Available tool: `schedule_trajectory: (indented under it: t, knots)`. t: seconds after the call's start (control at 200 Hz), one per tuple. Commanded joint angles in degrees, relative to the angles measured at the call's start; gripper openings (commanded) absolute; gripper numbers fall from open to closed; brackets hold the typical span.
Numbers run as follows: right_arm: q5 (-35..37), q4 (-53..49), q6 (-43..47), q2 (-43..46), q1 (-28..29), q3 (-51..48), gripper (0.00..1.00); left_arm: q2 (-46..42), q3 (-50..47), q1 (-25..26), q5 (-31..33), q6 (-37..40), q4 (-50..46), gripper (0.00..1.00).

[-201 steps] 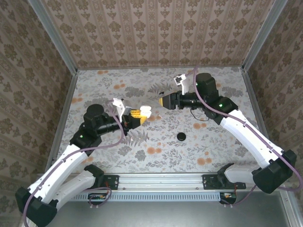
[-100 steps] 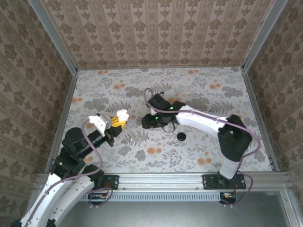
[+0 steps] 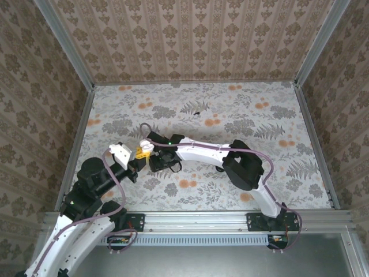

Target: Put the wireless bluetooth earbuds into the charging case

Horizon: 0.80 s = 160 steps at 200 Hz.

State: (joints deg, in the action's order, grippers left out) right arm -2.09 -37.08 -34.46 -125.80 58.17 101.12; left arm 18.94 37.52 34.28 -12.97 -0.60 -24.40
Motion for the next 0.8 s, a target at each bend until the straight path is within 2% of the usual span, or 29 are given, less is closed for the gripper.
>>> schedule_trajectory:
  t: [0.0,0.305,0.495,0.795]
  knots:
    - [3.09,-4.61,1.39,-3.39,0.62,3.19,0.48,-0.92,0.1,-0.28,-0.04,1.47,1.9,0.0]
    - [4.33,-8.37,2.29,-9.72,0.98,9.21,0.49,-0.89,-1.83,-0.27,0.11,1.11,3.77,0.0]
    - [8.2,-11.38,3.85,-9.8,0.5,9.16,0.45,-0.57,-1.47,-0.27,0.24,1.3,2.98,0.0]
    - [12.37,-10.23,5.27,-1.38,-5.38,-1.7,0.4,-0.58,-2.2,-0.27,-0.39,0.5,3.26,0.0]
